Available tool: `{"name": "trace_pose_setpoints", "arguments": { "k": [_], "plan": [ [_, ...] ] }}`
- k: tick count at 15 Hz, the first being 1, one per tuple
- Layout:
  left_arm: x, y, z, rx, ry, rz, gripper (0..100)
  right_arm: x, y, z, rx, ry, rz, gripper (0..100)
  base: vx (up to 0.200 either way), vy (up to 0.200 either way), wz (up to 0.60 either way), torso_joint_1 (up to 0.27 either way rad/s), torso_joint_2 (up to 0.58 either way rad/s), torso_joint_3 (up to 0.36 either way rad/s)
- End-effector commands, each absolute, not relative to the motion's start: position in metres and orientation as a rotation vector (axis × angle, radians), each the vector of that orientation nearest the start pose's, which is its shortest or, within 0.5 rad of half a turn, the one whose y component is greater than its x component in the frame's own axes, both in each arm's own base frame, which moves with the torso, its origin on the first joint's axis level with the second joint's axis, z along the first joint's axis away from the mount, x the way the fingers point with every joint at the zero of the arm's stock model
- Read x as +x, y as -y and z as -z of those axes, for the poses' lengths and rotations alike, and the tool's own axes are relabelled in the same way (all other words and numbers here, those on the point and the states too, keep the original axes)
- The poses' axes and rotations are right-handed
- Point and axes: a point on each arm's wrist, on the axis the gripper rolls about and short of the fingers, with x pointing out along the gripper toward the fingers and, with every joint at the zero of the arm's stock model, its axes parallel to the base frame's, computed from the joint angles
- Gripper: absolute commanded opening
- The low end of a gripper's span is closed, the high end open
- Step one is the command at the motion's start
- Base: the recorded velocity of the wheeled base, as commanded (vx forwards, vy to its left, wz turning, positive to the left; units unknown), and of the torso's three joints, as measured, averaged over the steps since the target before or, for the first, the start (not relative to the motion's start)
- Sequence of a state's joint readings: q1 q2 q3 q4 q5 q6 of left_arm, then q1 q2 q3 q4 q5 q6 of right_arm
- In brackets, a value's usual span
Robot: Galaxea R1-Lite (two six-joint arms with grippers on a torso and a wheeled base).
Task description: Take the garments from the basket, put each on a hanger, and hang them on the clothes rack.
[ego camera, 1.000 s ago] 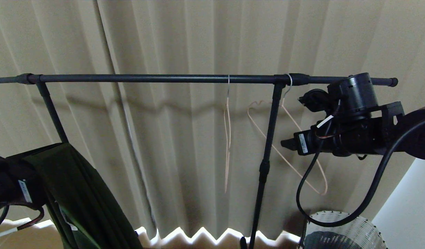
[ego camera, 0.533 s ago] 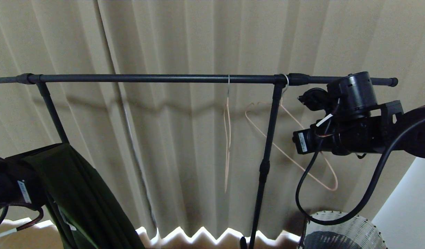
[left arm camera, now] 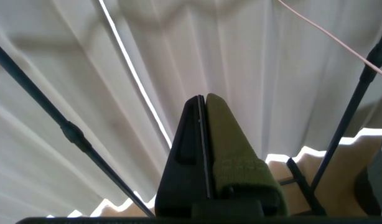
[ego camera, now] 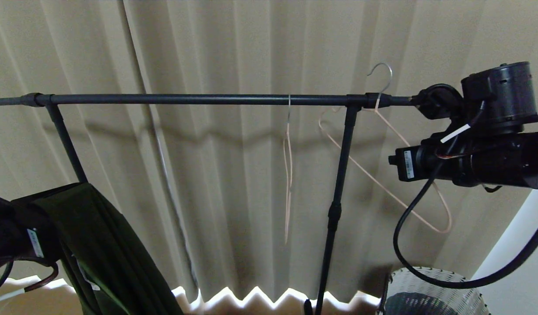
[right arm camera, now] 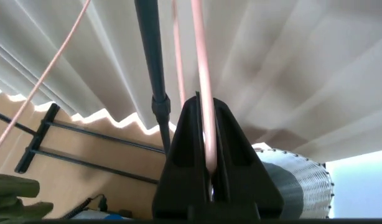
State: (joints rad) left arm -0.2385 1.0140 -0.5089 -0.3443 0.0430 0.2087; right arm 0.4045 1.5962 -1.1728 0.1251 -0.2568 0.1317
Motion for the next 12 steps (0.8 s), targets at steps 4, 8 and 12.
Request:
{"name": "trace_pose_setpoints", "arguments": {
  "k": [4,8,12],
  "plan": [
    [0.132,0.031,-0.218,0.235,-0.152,0.212,0,0.219,-0.077,-0.25,-0.033,-0.493,-0.063,0,0.0,0.0,0.0,0.0,0.0,0.0],
    [0.132,0.031,-0.215,0.235,-0.16,0.213,0,0.194,-0.063,-0.244,-0.033,-0.493,-0.032,0,0.0,0.0,0.0,0.0,0.0,0.0],
    [0.129,0.031,-0.206,0.239,-0.189,0.216,0,0.183,-0.049,-0.226,-0.032,-0.542,0.02,0,-0.15,0.0,0.0,0.004,0.0,0.003]
  ]
}}
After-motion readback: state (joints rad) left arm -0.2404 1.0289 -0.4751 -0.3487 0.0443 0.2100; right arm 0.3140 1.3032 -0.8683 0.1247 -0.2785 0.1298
